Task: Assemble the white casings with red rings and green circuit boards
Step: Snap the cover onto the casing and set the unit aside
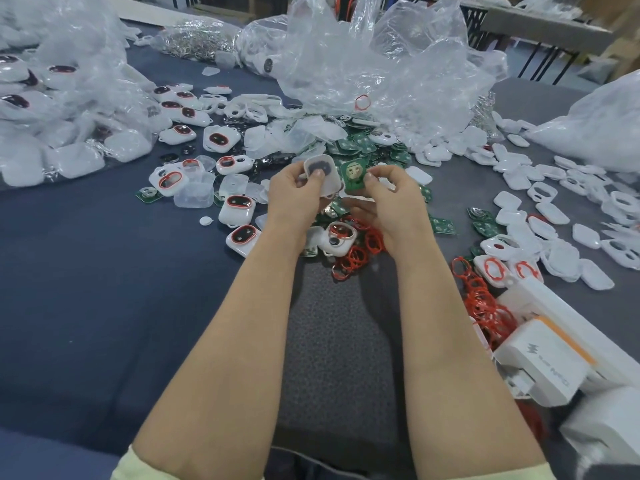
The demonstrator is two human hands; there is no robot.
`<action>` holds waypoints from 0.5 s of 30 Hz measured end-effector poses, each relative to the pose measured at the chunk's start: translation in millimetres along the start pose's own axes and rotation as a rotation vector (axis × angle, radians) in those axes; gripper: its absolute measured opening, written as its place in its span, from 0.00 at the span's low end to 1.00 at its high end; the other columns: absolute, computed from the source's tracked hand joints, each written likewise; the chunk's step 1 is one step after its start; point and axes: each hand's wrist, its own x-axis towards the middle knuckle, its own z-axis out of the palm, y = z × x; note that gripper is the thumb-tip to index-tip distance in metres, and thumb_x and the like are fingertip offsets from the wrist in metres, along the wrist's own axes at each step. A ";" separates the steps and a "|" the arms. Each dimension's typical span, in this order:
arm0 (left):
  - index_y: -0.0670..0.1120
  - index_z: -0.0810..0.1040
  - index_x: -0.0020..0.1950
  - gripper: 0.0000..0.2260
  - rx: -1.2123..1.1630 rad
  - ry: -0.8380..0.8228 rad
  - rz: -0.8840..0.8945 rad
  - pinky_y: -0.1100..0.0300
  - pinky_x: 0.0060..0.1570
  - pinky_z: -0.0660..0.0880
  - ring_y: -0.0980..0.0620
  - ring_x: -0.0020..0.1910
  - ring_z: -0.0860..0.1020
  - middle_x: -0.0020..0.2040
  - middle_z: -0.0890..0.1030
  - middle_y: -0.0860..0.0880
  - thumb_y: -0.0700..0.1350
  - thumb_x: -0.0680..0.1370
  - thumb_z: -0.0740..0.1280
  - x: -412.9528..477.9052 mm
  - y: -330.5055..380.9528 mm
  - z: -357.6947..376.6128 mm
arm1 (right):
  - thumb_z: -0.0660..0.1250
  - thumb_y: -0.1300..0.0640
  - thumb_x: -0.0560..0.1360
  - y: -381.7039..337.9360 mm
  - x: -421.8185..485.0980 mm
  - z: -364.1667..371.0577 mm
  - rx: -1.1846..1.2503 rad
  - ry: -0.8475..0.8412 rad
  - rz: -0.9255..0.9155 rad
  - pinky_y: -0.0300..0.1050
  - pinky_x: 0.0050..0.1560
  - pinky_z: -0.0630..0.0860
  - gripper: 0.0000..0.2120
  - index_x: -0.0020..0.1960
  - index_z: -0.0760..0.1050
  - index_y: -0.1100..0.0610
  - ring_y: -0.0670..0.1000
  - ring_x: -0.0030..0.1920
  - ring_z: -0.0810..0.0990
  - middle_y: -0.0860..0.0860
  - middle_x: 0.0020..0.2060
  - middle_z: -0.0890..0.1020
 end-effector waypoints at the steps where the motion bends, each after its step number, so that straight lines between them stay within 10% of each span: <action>1: 0.44 0.79 0.50 0.06 -0.015 0.001 -0.003 0.42 0.62 0.74 0.36 0.59 0.78 0.55 0.80 0.38 0.36 0.80 0.63 0.5 -0.1 -0.4 | 0.59 0.62 0.81 -0.8 -0.7 0.7 0.007 -0.005 0.012 0.39 0.32 0.78 0.07 0.45 0.71 0.54 0.52 0.35 0.85 0.56 0.39 0.82; 15: 0.42 0.79 0.54 0.06 -0.093 -0.070 -0.083 0.48 0.58 0.78 0.40 0.58 0.79 0.55 0.80 0.40 0.38 0.80 0.63 3.0 -6.4 -1.1 | 0.61 0.70 0.76 -3.1 1.2 -1.3 -0.044 0.116 -0.161 0.35 0.36 0.76 0.12 0.50 0.74 0.54 0.42 0.30 0.78 0.51 0.40 0.79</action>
